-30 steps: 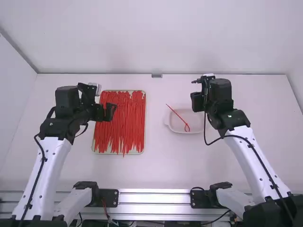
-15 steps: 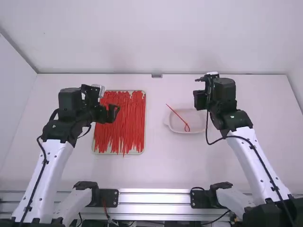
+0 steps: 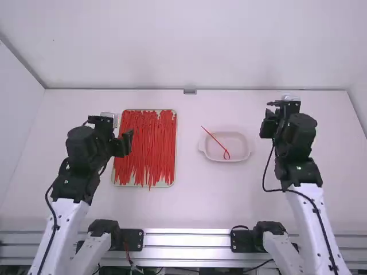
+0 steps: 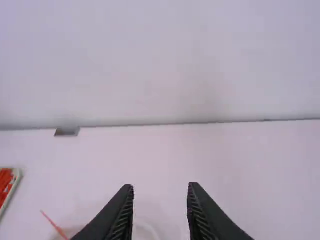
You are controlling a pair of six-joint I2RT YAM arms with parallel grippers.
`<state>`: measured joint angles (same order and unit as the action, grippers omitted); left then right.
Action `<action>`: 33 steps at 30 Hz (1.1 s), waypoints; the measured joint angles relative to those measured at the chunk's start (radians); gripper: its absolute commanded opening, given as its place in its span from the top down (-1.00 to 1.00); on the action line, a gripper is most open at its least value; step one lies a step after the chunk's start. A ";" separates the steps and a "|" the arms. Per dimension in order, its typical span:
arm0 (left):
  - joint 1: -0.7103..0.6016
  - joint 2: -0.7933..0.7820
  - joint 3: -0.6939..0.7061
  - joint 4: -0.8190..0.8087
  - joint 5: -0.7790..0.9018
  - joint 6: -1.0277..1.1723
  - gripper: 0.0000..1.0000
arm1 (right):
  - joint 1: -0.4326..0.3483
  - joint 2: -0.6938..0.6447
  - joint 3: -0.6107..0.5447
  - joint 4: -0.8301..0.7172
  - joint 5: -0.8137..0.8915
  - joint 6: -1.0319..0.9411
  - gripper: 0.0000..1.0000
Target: Fasten the cable tie
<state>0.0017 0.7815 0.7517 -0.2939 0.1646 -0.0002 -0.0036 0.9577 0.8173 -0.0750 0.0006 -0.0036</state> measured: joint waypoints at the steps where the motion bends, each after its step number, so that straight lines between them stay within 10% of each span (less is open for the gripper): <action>1: 0.000 -0.027 -0.027 0.028 -0.023 0.000 -0.24 | 0.000 -0.025 -0.025 0.026 -0.001 0.000 0.57; 11: 0.000 -0.270 -0.267 0.262 -0.144 0.000 0.22 | 0.002 -0.268 -0.256 0.072 -0.001 0.002 1.00; 33: 0.000 -0.666 -0.660 0.288 -0.159 0.000 0.97 | 0.002 -0.708 -0.697 0.072 -0.003 -0.001 1.00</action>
<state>0.0017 0.1154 0.0921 -0.0055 0.0051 -0.0002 -0.0021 0.2493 0.1200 -0.0032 -0.0029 -0.0044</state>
